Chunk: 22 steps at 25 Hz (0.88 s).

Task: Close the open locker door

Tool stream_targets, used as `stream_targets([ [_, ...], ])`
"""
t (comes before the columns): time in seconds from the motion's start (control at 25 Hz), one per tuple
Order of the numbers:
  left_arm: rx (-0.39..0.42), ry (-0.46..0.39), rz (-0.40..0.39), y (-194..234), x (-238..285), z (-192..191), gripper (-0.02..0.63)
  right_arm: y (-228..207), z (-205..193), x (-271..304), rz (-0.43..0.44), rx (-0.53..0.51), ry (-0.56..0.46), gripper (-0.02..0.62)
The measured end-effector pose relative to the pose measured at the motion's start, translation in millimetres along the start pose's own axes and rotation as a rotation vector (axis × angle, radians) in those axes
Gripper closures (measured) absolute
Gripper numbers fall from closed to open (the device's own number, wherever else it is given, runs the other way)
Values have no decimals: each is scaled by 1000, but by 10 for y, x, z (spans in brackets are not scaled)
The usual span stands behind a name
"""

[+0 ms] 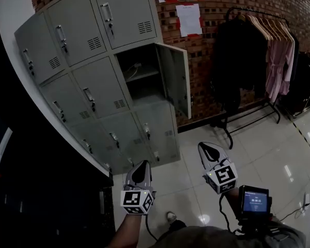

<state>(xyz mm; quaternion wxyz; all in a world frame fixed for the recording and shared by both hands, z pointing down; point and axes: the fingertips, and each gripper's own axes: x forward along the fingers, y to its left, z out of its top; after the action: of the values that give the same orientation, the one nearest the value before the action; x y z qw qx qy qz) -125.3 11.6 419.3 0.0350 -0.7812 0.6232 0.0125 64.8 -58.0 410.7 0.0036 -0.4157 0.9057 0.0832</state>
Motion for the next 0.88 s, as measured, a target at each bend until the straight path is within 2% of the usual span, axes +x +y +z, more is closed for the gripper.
stream_targets([
  [0.44,-6,-5,-67,1265,943,43,607,97,64,1550,-43,-5,6,589],
  [0.68,-16,-6,-99,1522,1253,-9,607,57,-61,1913,-64,3,37,589],
  [0.88,-9,-14,-118,1562,1519,-8,607,-122,-74,2099,-83,-1,18,589],
])
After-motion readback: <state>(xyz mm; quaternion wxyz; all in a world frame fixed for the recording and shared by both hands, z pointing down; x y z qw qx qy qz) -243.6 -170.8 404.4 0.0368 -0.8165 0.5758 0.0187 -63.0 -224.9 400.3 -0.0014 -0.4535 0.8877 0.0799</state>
